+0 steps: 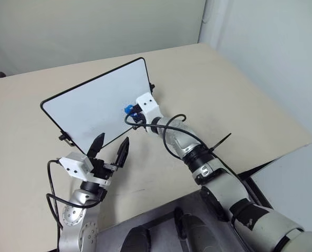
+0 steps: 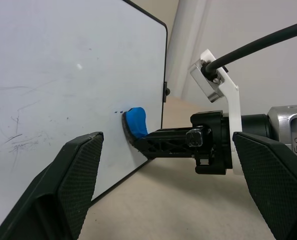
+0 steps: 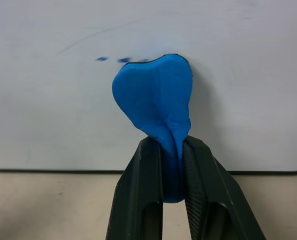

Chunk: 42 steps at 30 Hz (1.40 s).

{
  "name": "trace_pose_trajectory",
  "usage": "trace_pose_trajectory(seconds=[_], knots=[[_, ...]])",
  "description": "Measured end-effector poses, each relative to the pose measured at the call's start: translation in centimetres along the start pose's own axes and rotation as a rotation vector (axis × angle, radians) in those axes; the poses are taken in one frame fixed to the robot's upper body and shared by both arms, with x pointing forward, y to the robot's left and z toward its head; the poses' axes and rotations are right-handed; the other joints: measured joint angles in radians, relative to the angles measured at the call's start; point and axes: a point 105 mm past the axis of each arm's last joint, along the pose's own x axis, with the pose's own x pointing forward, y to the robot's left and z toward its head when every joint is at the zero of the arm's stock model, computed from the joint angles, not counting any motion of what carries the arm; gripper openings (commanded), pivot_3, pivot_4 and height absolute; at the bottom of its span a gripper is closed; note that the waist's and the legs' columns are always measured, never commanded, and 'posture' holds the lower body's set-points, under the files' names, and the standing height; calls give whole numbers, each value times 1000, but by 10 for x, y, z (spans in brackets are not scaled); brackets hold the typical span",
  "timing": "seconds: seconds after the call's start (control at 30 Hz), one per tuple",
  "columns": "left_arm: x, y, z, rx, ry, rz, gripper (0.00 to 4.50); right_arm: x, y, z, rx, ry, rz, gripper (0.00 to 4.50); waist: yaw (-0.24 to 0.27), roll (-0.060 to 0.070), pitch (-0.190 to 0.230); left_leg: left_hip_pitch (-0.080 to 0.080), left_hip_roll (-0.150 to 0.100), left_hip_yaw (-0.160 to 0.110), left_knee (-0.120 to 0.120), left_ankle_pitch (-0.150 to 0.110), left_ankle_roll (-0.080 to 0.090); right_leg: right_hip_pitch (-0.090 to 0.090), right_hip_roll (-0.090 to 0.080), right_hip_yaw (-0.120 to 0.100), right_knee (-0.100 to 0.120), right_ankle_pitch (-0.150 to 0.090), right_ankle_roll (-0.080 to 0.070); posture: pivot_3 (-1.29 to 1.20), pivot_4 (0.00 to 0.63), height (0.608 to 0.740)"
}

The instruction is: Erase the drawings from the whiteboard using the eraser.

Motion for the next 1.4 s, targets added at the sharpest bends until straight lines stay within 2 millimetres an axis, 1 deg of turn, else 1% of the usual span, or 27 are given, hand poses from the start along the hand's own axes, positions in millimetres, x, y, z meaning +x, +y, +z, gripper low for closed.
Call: trace_pose_trajectory(seconds=[0.13, 0.23, 0.3, 0.4, 0.43, 0.5, 0.6, 0.67, 0.7, 0.83, 0.87, 0.93, 1.0, 1.07, 1.23, 1.3, 1.4], knots=[[1, 0, 1, 2, -5, -4, 4500, 0, -1, 0, 6, -4, -2, 247, 0, 0, 0, 0, 0, 0, 0, 0, 0, 0, 0, 0, 0, 0, 0, 0, 150, 740], [2, -1, 1, 2, -6, -5, 4500, 0, 5, 3, -8, -10, 39, 246, -3, 0, 0, 0, 0, 0, 0, 0, 0, -1, 0, 0, 0, 0, 0, 0, 150, 740], [2, -1, 1, 1, -6, -6, 4500, -2, 16, 11, -34, -32, 107, 246, -8, 0, 0, -1, 0, 1, 0, 0, 0, -2, 0, 0, 0, 0, 0, 0, 150, 740], [3, -2, 1, -1, -7, -11, 4500, -9, 45, 26, -117, -77, 255, 245, -12, 0, 0, -1, 3, 1, -1, -1, -1, -2, 2, -1, 0, -1, -1, 0, 150, 740], [3, -2, 1, -1, -7, -12, 4500, -10, 52, 26, -136, -78, 283, 245, -12, 0, 0, -1, 4, 1, -1, -1, -1, -2, 2, -3, 0, -1, -1, 0, 150, 740], [3, -2, 1, -1, -6, -12, 4500, -14, 64, 21, -171, -63, 343, 245, -9, 0, 0, -1, 5, 1, -1, -1, -2, -1, 2, -3, 0, -2, -2, 0, 150, 740], [2, -2, 1, 0, -5, -12, 4500, -15, 68, 6, -170, -15, 364, 245, -3, 0, 0, -1, 5, 2, -1, -1, -2, -1, 2, -3, -1, 2, -8, 0, 150, 740], [2, -2, 0, 0, -4, -11, 4500, -14, 67, 0, -163, 9, 358, 245, 0, 0, 0, -1, 5, 2, 0, -1, -3, -1, 2, -3, -1, 2, -8, 0, 150, 740], [2, -2, 0, 0, -5, -11, 4500, -13, 63, -1, -153, 13, 333, 245, 0, -1, 0, -1, 5, 2, 0, -1, -3, 0, 2, -3, -1, 2, -8, 0, 150, 740], [2, -2, 0, 0, -5, -9, 4500, -7, 30, -8, -42, 34, 179, 244, 5, -1, 0, 0, 5, 2, 0, -1, -3, 1, 2, -2, -1, 2, -8, 0, 150, 740], [2, -2, 0, 0, -5, -9, 4500, -6, 22, -6, -6, 24, 144, 244, 5, -1, 0, 0, 5, 3, 0, -2, -3, 0, 2, -2, -1, 2, -7, 0, 150, 740], [2, -2, 0, -1, -5, -9, 4500, -5, 14, 3, 38, -5, 112, 244, 5, -1, 0, 0, 5, 3, 0, -2, -3, 0, 2, -2, -1, 1, -7, 0, 150, 740], [2, -2, 0, -2, -5, -9, 4500, -5, 11, 13, 65, -39, 102, 244, 3, -1, 0, 0, 6, 3, 0, -2, -3, -1, 3, -2, -1, 0, -4, 0, 150, 740], [2, -2, 0, -3, -5, -9, 4500, -6, 10, 19, 70, -61, 96, 244, 1, -1, 0, 0, 7, 3, 0, -2, -3, -1, 3, -2, -1, 0, -3, 0, 150, 740], [2, -2, 0, -3, -6, -10, 4500, -6, 9, 20, 75, -71, 95, 244, 1, -1, 0, 0, 8, 3, 0, -1, -3, -1, 4, -3, -1, 0, -4, 0, 150, 740], [2, -2, 1, -3, -6, -11, 4500, -5, 12, 20, 64, -69, 104, 244, 1, -1, 0, 0, 8, 3, 0, -1, -3, -1, 5, -3, -1, 0, -4, 0, 150, 740], [2, -2, 1, -3, -7, -12, 4500, -5, 23, 21, 12, -57, 154, 243, -3, -1, 0, 0, 8, 3, 0, -2, -4, -1, 5, -2, -1, 0, -4, 0, 150, 740]])
